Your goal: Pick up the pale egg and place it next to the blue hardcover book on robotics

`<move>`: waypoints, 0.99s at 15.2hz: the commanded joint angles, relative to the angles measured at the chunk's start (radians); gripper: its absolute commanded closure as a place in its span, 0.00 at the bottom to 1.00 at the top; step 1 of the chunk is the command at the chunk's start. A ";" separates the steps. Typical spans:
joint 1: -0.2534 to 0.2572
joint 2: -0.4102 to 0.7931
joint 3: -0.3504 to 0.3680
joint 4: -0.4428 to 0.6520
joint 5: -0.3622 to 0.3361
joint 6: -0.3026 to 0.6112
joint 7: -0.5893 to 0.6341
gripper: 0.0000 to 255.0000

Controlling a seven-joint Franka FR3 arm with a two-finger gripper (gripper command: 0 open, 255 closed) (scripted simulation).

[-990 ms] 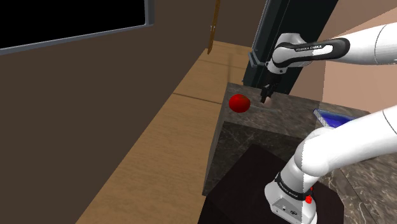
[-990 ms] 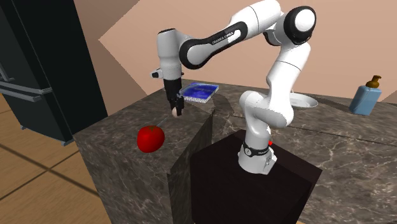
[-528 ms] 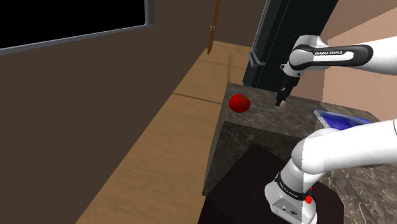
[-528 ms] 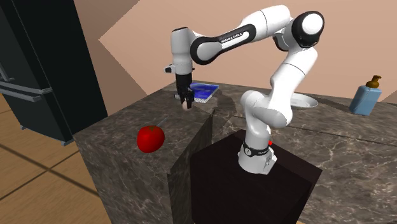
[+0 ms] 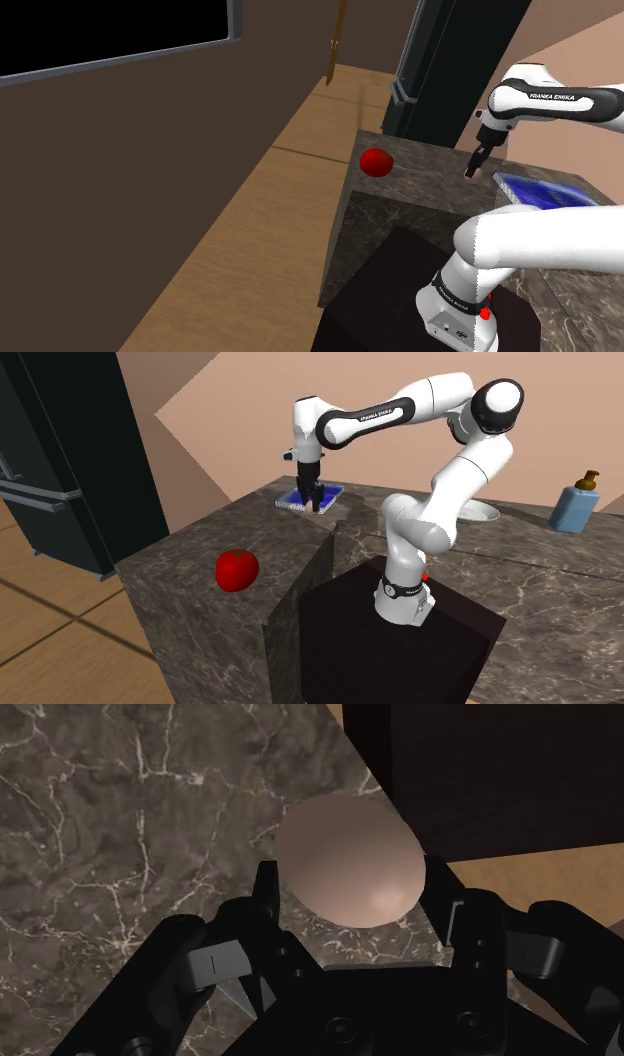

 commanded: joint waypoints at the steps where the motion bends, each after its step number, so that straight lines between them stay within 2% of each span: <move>1: -0.032 -0.027 -0.026 0.002 -0.030 -0.019 -0.045 1.00; 9: -0.130 -0.075 -0.166 0.061 -0.147 -0.062 -0.241 1.00; 15: -0.159 -0.068 -0.288 0.152 -0.219 -0.075 -0.390 1.00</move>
